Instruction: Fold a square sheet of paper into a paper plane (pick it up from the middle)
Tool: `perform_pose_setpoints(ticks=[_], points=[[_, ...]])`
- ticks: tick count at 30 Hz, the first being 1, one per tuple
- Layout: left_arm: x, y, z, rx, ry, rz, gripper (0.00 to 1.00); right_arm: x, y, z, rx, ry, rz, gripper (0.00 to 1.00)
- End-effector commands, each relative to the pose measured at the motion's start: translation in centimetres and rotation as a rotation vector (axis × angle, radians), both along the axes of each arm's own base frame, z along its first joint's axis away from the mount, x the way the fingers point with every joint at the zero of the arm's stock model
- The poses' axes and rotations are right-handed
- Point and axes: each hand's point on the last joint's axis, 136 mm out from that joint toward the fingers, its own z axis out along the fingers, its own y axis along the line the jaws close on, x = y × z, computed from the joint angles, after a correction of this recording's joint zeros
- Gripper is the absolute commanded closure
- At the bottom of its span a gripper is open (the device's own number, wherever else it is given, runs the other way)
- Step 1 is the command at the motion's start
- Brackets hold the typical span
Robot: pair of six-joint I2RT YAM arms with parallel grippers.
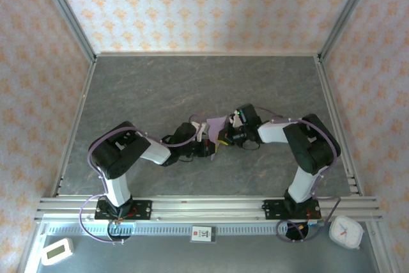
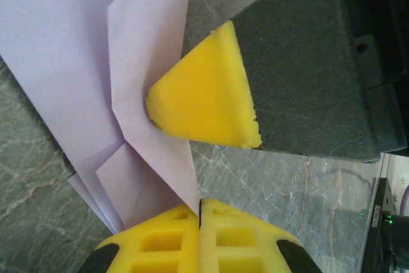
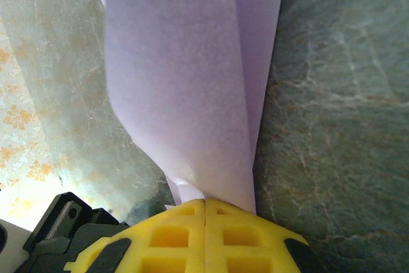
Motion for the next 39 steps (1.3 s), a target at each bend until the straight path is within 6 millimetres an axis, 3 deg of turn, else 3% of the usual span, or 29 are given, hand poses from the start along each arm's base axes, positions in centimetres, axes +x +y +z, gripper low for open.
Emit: perform_pose_setpoints(ticks=[1,9,17,29,39], points=[[-2.4,3.0,-5.0,0.139,0.150,0.030,1.00,1.2,0.5,1.4,0.008,-0.056,0.017,1.00],[-2.2,3.2,-4.4,0.109,0.137,0.060,1.00,3.1,-0.9,5.0,0.056,-0.130,-0.042,1.00],[-2.0,3.4,-3.6,0.060,0.132,0.095,1.00,1.4,-1.2,5.0,0.095,-0.127,-0.032,1.00],[-2.2,3.4,-4.0,0.059,0.145,0.092,1.00,-0.2,-0.6,4.8,0.140,-0.114,0.003,1.00],[-2.2,3.4,-4.2,0.051,0.152,0.087,1.00,-1.1,0.3,3.3,0.133,-0.093,0.051,1.00]])
